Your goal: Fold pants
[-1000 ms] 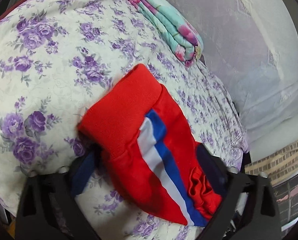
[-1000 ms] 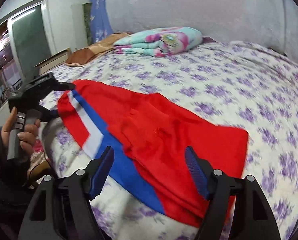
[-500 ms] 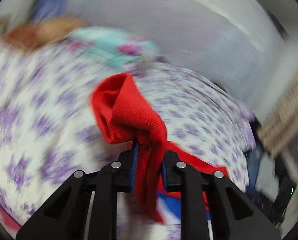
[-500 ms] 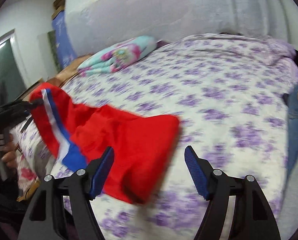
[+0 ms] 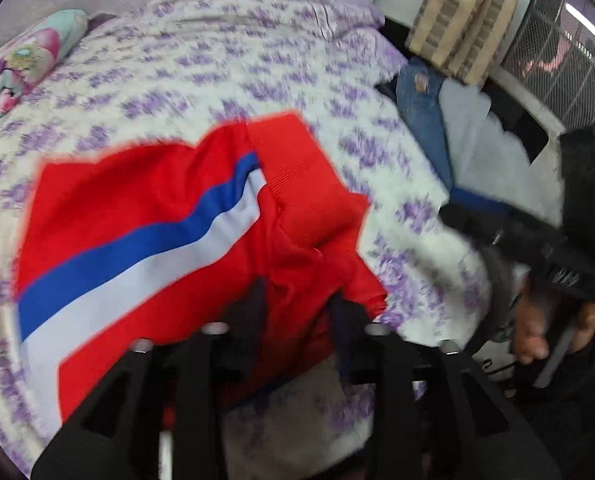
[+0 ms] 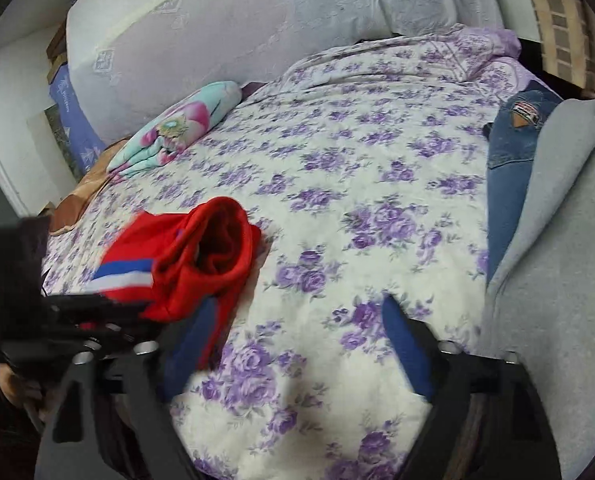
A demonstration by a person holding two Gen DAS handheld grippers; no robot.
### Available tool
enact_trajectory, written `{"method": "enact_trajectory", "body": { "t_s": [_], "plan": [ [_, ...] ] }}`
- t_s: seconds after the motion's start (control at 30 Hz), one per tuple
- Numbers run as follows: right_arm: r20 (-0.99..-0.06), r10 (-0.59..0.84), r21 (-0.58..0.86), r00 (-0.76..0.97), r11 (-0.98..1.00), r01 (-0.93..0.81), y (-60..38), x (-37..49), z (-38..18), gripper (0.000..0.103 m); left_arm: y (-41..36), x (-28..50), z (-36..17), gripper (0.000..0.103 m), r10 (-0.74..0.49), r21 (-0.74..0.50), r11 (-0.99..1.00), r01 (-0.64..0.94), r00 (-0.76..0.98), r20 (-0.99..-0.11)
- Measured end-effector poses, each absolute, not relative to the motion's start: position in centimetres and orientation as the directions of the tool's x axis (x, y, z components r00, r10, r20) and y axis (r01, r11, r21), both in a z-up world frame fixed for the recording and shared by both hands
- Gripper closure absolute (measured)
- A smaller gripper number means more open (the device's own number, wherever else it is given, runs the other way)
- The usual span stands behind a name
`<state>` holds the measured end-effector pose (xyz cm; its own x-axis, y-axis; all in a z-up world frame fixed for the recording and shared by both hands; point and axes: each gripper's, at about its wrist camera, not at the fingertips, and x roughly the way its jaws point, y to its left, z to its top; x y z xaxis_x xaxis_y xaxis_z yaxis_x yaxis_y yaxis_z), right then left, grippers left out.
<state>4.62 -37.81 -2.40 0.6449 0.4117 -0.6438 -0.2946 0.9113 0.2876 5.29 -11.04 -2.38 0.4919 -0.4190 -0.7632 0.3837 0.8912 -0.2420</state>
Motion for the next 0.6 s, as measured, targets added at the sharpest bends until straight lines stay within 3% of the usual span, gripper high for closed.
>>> {"method": "enact_trajectory", "body": {
  "t_s": [0.07, 0.1, 0.2, 0.27, 0.43, 0.6],
  "plan": [
    [-0.625, 0.466, 0.330, 0.626, 0.885, -0.329, -37.4, 4.9, -2.1, 0.005, -10.1, 3.3, 0.3, 0.015, -0.409, -0.207, 0.899, 0.386, 0.571, -0.712],
    [-0.614, 0.502, 0.365, 0.608, 0.865, -0.345, -37.2, 5.1, -1.9, 0.003, -9.7, 2.8, 1.1, 0.011, -0.412, -0.199, 0.898, 0.393, 0.593, -0.692],
    [-0.590, 0.635, 0.524, 0.498, 0.771, -0.362, -36.1, 6.6, -2.3, 0.003, -7.5, 0.9, 3.4, 0.010, -0.412, -0.193, 0.903, 0.385, 0.644, -0.645],
    [-0.587, 0.710, 0.628, 0.389, 0.702, -0.335, -34.7, 7.9, -3.5, 0.003, -3.8, 1.5, 2.8, 0.009, -0.396, -0.255, 0.918, 0.304, 0.651, -0.648],
    [-0.637, 0.699, 0.633, 0.324, 0.715, -0.297, -31.4, 9.2, -5.8, 0.003, 3.7, 5.4, -2.9, 0.009, -0.432, -0.491, 0.869, 0.060, 0.574, -0.695],
    [-0.662, 0.691, 0.627, 0.290, 0.722, -0.291, -28.5, 10.4, -6.3, 0.003, 3.1, 8.7, -6.5, 0.009, -0.528, -0.584, 0.811, 0.041, 0.482, -0.700]
  ]
}}
